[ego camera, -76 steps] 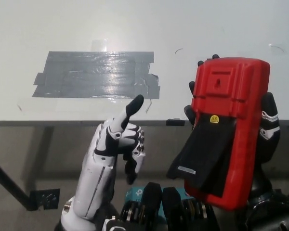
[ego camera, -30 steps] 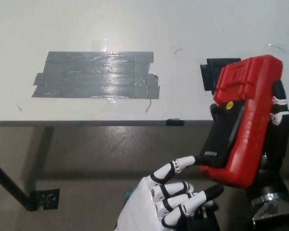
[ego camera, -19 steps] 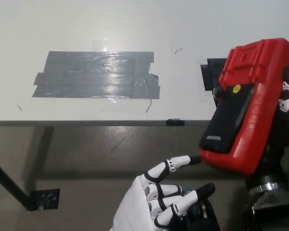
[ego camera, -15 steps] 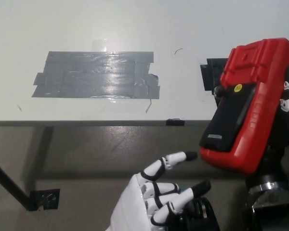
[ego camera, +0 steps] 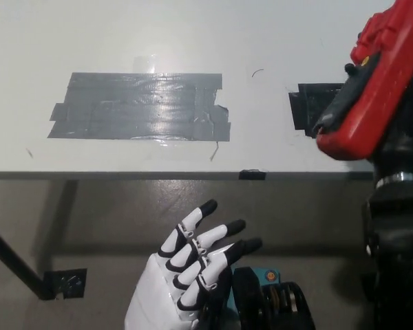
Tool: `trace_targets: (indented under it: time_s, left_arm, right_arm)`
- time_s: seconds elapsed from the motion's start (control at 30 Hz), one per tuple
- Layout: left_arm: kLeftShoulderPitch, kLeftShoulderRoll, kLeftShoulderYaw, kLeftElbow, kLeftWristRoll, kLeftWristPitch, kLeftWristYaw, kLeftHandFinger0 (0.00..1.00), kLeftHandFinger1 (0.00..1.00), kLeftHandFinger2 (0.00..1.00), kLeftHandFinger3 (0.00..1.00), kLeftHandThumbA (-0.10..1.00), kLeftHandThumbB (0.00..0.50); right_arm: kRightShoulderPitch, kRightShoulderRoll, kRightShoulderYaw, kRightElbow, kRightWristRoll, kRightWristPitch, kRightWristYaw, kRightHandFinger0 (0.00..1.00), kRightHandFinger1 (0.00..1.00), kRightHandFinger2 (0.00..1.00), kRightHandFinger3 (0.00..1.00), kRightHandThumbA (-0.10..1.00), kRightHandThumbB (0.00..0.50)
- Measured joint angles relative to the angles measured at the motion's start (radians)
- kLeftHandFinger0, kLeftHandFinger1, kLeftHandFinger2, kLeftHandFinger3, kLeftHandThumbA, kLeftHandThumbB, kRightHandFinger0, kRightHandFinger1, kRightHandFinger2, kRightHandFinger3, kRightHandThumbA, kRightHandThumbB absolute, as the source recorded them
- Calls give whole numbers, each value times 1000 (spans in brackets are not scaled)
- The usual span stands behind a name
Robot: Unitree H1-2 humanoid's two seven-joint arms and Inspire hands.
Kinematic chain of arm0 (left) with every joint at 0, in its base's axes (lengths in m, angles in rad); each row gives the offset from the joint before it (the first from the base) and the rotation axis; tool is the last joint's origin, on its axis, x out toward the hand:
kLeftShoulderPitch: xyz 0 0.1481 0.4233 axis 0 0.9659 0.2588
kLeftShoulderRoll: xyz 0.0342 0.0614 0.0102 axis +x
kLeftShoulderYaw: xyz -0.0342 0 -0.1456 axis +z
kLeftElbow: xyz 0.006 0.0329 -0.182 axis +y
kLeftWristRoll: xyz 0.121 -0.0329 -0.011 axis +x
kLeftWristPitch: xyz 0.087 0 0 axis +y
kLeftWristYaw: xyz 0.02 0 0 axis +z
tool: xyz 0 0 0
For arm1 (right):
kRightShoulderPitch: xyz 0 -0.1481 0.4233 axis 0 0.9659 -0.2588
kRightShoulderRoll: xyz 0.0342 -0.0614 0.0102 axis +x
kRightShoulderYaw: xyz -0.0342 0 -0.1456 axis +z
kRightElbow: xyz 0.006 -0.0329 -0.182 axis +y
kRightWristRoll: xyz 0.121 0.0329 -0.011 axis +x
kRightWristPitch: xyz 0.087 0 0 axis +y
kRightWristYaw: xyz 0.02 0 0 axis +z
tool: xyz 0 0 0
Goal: The robot first picks the multimeter with right hand and then unfolds the black stand on the back of it using left hand
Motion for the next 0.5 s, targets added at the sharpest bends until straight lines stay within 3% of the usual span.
trace_targets:
  time_s: [0.1, 0.17, 0.27, 0.37, 0.4, 0.47, 0.5]
  left_arm:
    - [13, 11, 0, 17, -1, 0, 0, 1000, 811, 744, 1000, 1000, 427]
    - [20, 17, 0, 26, -2, 0, 0, 1000, 799, 735, 1000, 1000, 428]
    - [29, 23, 0, 37, -2, 0, 0, 1000, 785, 715, 1000, 1000, 427]
    - [35, 25, 0, 47, -3, 0, 0, 1000, 793, 721, 1000, 1000, 426]
    - [37, 25, 0, 51, -4, 0, 0, 1000, 802, 729, 1000, 1000, 427]
    - [39, 25, 1, 55, -4, 0, 0, 1000, 802, 729, 1000, 1000, 429]
    - [40, 26, 2, 58, -4, 0, 0, 1000, 796, 724, 1000, 1000, 430]
  right_arm:
    - [-24, -57, 3, 97, -60, -1, 1, 0, 182, 623, 769, -100, 103]
    - [-39, -94, 12, 155, -99, -1, 1, 0, 100, 528, 582, -100, 173]
    - [-60, -146, 34, 243, -159, 1, 0, 0, 44, 468, 480, -100, 155]
    - [-83, -185, 65, 319, -208, 2, 0, 0, 128, 603, 629, -100, 147]
    - [-93, -201, 79, 358, -232, 2, 1, 0, 227, 708, 734, -100, 146]
    - [-110, -221, 101, 405, -261, 2, 1, 0, 330, 742, 804, -100, 126]
    - [-124, -235, 119, 444, -286, 2, 3, 0, 296, 696, 795, -100, 137]
